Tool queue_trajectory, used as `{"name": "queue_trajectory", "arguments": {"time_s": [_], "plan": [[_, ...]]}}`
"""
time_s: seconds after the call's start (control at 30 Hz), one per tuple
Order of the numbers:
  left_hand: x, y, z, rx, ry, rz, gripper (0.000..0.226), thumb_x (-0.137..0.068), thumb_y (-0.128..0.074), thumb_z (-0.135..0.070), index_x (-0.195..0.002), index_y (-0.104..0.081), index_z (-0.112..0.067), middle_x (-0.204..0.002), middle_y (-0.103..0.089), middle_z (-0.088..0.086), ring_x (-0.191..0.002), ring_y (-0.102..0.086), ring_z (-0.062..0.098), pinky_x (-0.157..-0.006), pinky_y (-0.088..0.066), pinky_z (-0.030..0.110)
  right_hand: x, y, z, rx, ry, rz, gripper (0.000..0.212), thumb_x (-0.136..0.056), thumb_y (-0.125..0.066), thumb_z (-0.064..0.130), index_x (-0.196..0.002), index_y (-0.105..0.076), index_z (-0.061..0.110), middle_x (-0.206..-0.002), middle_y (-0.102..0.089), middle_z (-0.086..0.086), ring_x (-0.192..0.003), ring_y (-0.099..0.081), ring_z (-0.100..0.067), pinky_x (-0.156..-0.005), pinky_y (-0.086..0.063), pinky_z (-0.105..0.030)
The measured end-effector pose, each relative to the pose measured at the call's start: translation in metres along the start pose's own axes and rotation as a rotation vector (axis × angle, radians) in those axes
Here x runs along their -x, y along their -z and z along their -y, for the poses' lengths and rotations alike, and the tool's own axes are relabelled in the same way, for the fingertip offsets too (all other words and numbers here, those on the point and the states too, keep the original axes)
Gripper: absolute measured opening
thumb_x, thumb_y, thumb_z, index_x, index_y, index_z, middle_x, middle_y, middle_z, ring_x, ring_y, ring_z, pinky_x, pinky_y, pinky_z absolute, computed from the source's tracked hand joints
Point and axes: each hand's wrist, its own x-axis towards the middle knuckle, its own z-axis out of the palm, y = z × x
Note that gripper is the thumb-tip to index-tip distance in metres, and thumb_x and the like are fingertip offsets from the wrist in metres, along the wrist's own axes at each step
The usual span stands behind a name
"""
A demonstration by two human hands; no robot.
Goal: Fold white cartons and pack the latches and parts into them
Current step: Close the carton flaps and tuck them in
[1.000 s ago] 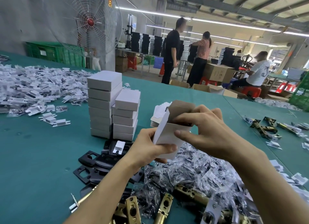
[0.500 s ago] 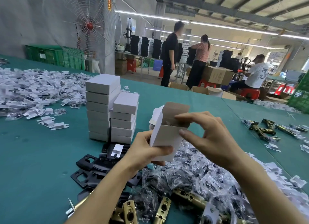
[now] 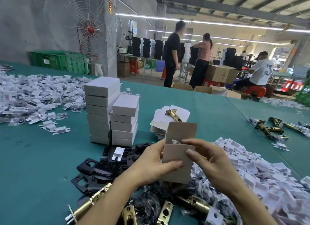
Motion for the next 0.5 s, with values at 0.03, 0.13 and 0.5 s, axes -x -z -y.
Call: {"name": "queue_trajectory", "arguments": {"time_s": [0.03, 0.13, 0.5], "plan": [[0.000, 0.000, 0.000, -0.020, -0.041, -0.054, 0.051, -0.074, -0.083, -0.037, -0.117, -0.059, -0.046, -0.111, -0.073, -0.004, -0.100, -0.071, 0.014, -0.088, -0.059, 0.042, 0.000, 0.001, 0.000, 0.031, -0.009, 0.028, 0.023, -0.086, -0.063, 0.022, -0.106, -0.073, 0.027, -0.106, -0.076, 0.003, -0.101, -0.070, -0.018, -0.089, -0.057, -0.044], [-0.002, 0.004, -0.001, -0.009, -0.171, -0.233, 0.063, -0.062, -0.089, -0.042, -0.113, -0.052, -0.046, -0.105, -0.072, -0.004, -0.091, -0.073, 0.020, -0.079, -0.062, 0.043, -0.004, 0.007, 0.005, 0.067, -0.063, 0.128, 0.022, -0.093, -0.062, 0.019, -0.104, -0.073, 0.034, -0.105, -0.075, 0.003, -0.100, -0.070, -0.017, -0.090, -0.056, -0.048], [0.002, 0.001, -0.002, -0.075, -0.224, -0.152, 0.026, -0.073, -0.082, -0.043, -0.096, -0.070, -0.037, -0.094, -0.075, -0.004, -0.090, -0.073, 0.018, -0.078, -0.062, 0.044, -0.006, 0.011, 0.009, 0.365, -0.005, 0.215, 0.023, -0.097, -0.060, 0.026, -0.105, -0.062, 0.047, -0.101, -0.066, 0.021, -0.096, -0.065, -0.005, -0.083, -0.055, -0.030]]}}
